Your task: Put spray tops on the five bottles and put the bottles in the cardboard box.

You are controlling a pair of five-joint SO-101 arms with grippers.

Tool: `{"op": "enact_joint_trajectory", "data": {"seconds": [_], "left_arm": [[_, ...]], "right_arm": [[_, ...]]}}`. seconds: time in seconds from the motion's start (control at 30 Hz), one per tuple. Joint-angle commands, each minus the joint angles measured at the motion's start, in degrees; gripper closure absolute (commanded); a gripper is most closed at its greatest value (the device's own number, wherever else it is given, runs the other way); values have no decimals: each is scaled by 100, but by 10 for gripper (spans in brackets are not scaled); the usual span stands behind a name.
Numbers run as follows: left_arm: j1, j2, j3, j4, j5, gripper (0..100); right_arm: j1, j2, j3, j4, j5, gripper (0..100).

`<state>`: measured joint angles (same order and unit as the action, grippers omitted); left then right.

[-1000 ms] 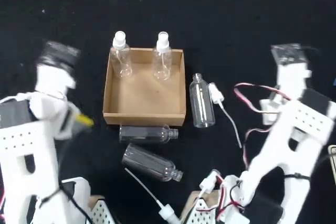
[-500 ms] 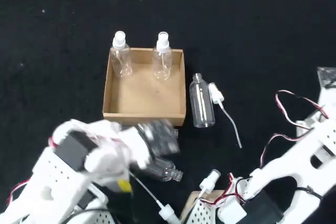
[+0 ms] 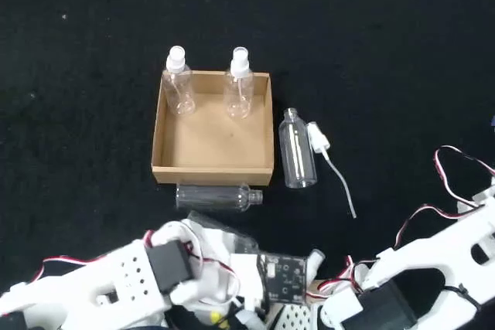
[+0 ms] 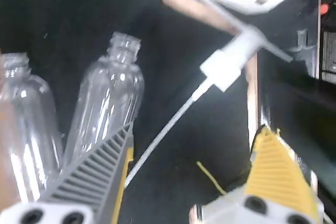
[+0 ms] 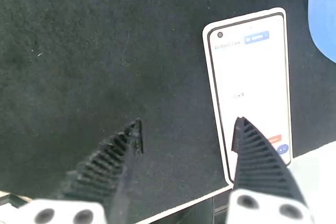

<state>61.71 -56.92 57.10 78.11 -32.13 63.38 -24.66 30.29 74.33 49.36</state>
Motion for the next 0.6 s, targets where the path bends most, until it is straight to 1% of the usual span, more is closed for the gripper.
{"op": "enact_joint_trajectory", "data": {"seconds": [0.0,0.1,0.23,0.33,0.43,0.57], "left_arm": [[198,211,171,-659,193,661],[224,800,189,-1029,220,661],[259,1495,31,-1653,563,660],[268,1890,-4,-1960,598,660],[321,2119,40,-2127,598,662],[752,2163,48,-2127,598,663]], "right_arm": [[185,505,-646,9,53,744],[352,1033,-1086,53,44,744],[519,1657,-1613,70,18,744],[571,1974,-2026,396,53,744],[571,2229,-2475,668,53,744],[571,2484,-2914,870,18,744]]}}
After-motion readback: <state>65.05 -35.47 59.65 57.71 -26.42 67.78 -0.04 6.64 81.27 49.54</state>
